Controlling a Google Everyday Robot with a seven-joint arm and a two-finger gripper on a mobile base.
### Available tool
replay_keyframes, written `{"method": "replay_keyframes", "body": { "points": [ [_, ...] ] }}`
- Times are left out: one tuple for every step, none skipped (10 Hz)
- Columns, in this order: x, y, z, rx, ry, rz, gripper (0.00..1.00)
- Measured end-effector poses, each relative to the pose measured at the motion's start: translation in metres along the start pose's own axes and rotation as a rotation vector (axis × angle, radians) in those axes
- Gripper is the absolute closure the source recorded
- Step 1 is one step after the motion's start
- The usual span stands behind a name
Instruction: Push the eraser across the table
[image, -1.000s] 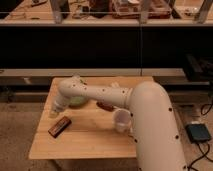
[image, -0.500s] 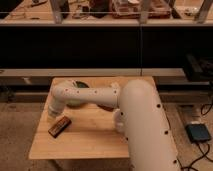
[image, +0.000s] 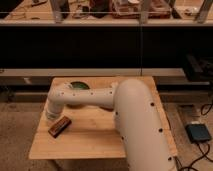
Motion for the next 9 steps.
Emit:
{"method": "replay_keyframes", "body": {
  "points": [
    [0.002, 0.001, 0.002, -0.004, 0.001, 0.005, 0.91],
    [0.005, 0.001, 0.004, -0.01, 0.001, 0.012, 0.91],
    [0.01, 0.0, 0.005, -0.012, 0.0, 0.023, 0.91],
    [0.012, -0.001, 0.005, -0.013, 0.0, 0.03, 0.91],
    [0.015, -0.002, 0.005, -0.016, -0.002, 0.037, 0.91],
    [0.019, -0.002, 0.005, -0.021, 0.001, 0.044, 0.91],
    [0.022, -0.003, 0.004, -0.021, 0.006, 0.047, 0.91],
    [0.026, -0.003, 0.003, -0.02, 0.01, 0.05, 0.91],
    [0.031, -0.004, 0.0, -0.017, 0.016, 0.059, 0.91]
  ]
}}
